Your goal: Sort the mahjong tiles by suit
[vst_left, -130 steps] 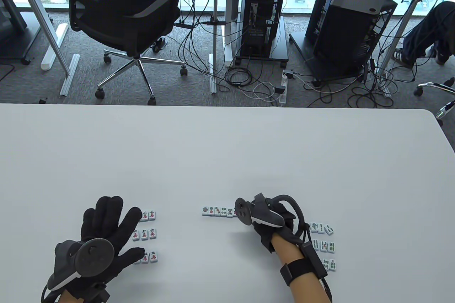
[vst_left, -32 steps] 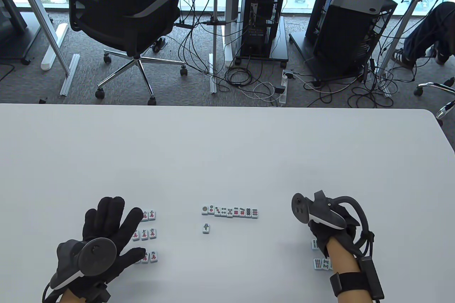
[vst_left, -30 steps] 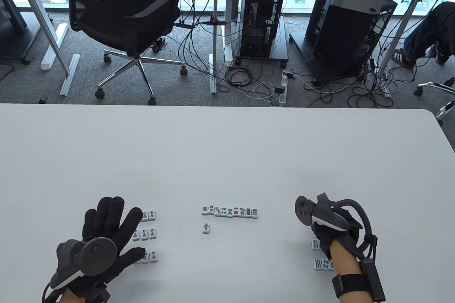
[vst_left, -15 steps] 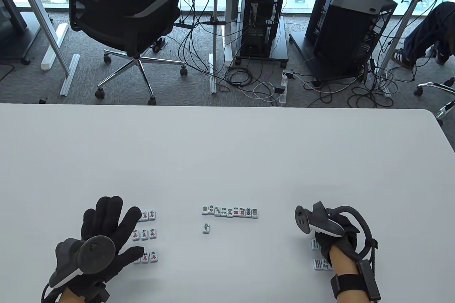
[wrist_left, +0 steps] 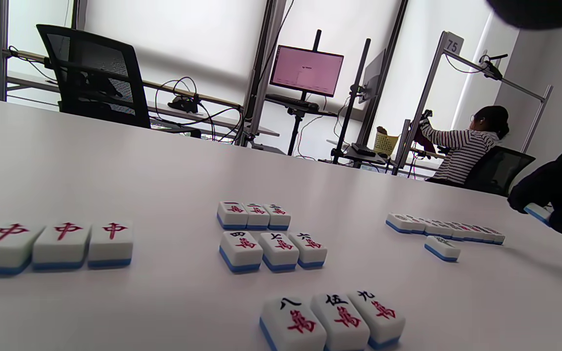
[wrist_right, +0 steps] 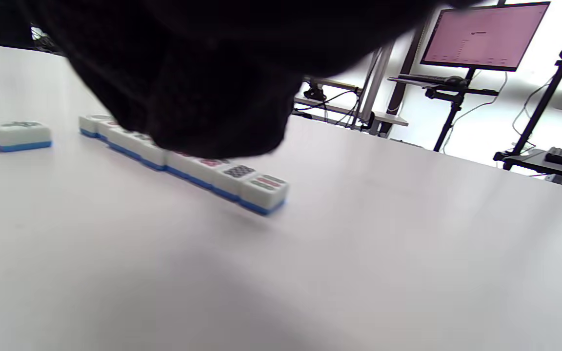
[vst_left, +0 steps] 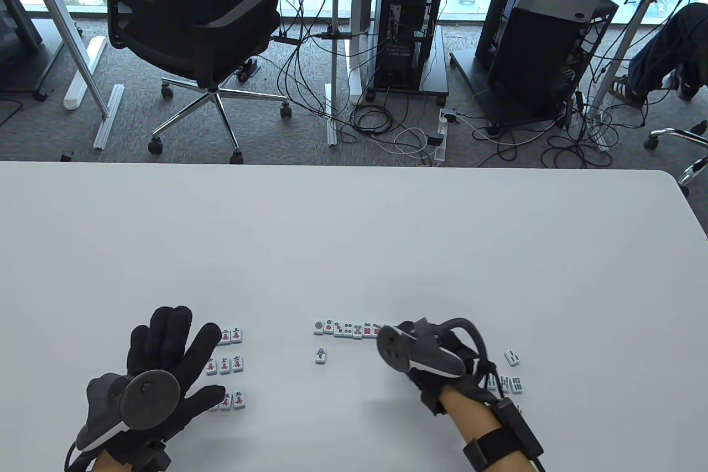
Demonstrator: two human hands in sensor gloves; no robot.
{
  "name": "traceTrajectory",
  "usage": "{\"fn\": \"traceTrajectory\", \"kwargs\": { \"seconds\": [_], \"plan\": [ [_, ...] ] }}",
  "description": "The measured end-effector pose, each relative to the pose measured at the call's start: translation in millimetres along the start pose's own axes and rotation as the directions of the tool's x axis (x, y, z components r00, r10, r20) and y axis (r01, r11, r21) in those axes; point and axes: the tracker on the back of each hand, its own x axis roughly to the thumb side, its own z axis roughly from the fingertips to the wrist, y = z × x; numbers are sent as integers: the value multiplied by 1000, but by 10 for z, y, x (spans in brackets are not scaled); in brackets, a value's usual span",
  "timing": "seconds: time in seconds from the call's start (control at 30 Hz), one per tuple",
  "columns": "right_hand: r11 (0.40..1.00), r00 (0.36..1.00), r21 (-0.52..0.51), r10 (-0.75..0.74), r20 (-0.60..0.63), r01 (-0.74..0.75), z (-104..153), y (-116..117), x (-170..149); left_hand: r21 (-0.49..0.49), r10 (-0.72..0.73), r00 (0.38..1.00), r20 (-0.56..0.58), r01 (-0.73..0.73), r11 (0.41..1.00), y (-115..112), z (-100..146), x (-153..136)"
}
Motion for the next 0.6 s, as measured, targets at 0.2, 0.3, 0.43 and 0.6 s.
{"fn": "traceTrajectory", "kwargs": {
  "seconds": [0.2, 0.3, 0.43, 0.6],
  "plan": [
    [998, 996, 36, -45, 81, 42, -294, 97, 610, 15, 8, 1000, 15, -8, 1000, 21, 12, 12],
    [998, 995, 40, -54, 79, 51, -368, 142, 694, 21, 8, 1000, 24, -8, 1000, 31, 16, 28],
    [999, 998, 32, -4, 60, 2, -402, 202, 717, 25, 6, 999, 35, -7, 1000, 33, 21, 42],
    [1000, 997, 0, -30, 74, 30, -409, 264, 712, 30, 3, 999, 38, -4, 1000, 26, 26, 43]
  ]
}}
